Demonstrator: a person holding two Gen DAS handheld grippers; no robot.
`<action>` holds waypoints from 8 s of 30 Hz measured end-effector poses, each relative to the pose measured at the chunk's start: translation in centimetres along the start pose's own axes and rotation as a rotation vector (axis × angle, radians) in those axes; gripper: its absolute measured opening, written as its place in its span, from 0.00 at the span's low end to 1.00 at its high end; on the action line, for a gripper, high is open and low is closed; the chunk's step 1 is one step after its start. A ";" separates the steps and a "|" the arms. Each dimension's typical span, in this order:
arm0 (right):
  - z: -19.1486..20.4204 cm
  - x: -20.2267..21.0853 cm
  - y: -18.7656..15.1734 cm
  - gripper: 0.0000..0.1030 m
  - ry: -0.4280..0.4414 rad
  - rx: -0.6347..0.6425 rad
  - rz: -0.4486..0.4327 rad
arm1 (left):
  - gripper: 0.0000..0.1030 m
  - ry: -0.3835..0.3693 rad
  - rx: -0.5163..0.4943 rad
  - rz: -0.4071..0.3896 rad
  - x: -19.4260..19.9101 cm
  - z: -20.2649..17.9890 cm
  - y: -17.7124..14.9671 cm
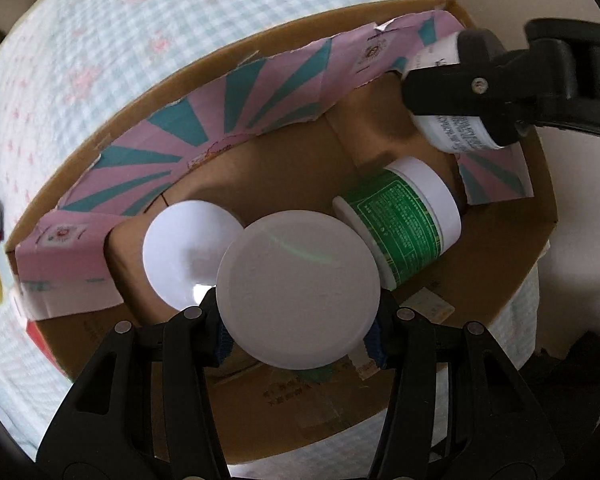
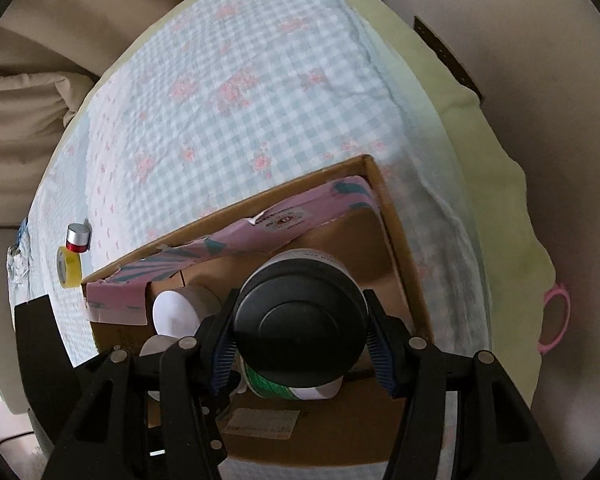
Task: Organize rigid objects
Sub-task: 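Place the pill bottle and black-lidded jar into the cardboard box, then withdraw both tools from the box toward the remaining objects, then grasp the yellow tape roll with the left tool while the right grasps the red box, then carry the tape roll and red box into the cardboard box and open both tools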
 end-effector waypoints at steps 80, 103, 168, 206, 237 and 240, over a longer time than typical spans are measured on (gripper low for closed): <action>36.9 13.0 -18.9 1.00 -0.095 0.218 -0.365 | 1.00 0.182 0.262 -0.536 33.2 40.0 -26.8; 36.7 -10.4 -16.6 1.00 -0.189 0.480 -0.166 | 1.00 0.162 0.154 -0.405 6.6 47.5 -15.3; 35.3 7.6 -21.2 0.38 -0.049 0.152 -0.196 | 0.94 0.118 0.143 -0.537 28.7 32.6 -22.6; 6.5 4.4 -5.8 0.38 0.083 -0.105 -0.052 | 0.94 0.121 0.012 -0.218 8.9 6.3 -4.8; 4.0 0.2 -5.3 1.00 0.164 -0.197 0.012 | 1.00 0.152 -0.039 -0.169 5.2 8.4 -6.0; 4.3 0.4 -5.4 1.00 0.161 -0.187 0.005 | 1.00 0.149 -0.019 -0.172 5.7 8.8 -6.2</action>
Point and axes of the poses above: each gripper's, at about its wrist camera, not at the fingertips, and x roughly against the way its jaws point, z to its left, y to its top, the point moved 6 cm from there along -x, roughly the way its jaws point, and after that the axes turned 3 degrees about -z, right-handed, at the moved point
